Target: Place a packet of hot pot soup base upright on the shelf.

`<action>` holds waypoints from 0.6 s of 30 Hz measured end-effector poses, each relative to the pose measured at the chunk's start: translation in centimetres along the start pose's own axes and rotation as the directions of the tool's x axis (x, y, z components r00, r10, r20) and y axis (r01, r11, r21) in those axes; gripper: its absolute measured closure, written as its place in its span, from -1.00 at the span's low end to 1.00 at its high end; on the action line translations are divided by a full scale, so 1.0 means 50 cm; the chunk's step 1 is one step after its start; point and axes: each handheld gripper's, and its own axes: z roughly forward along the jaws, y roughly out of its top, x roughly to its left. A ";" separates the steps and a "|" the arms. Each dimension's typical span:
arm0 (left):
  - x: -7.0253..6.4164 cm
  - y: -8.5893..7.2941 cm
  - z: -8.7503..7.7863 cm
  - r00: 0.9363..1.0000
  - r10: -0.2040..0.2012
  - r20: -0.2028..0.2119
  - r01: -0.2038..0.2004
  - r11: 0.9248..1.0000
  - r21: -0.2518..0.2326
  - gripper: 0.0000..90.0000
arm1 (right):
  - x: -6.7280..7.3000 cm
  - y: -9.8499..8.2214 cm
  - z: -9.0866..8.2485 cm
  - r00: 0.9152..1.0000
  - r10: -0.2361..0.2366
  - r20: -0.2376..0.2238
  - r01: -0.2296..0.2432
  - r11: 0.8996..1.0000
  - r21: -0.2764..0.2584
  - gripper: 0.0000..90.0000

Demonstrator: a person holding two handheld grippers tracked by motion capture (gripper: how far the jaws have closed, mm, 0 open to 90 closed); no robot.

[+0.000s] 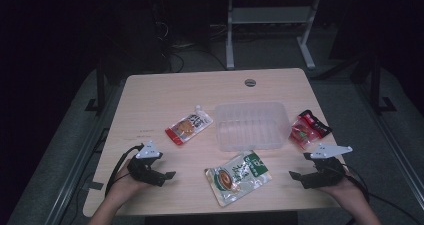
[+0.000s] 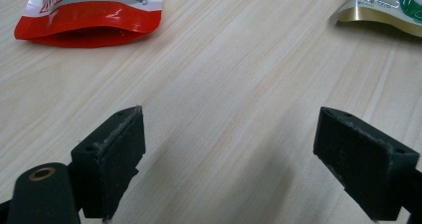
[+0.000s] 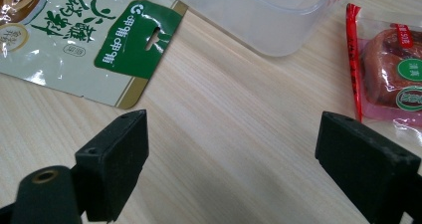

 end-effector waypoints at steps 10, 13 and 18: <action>-0.006 0.006 0.000 1.000 -0.002 0.015 0.002 1.000 -0.016 -0.72 | -0.022 0.022 -0.024 0.998 0.034 0.045 -0.034 0.999 -0.005 -0.35; -0.009 0.007 -0.004 1.000 -0.002 0.020 0.002 1.000 -0.021 -0.71 | -0.048 0.042 -0.034 0.995 0.060 0.083 -0.058 0.998 -0.028 -0.18; -0.011 0.009 -0.005 1.000 0.001 0.025 0.000 1.000 -0.020 -0.71 | -0.087 0.070 -0.023 0.988 0.082 0.130 -0.078 0.996 -0.031 -0.18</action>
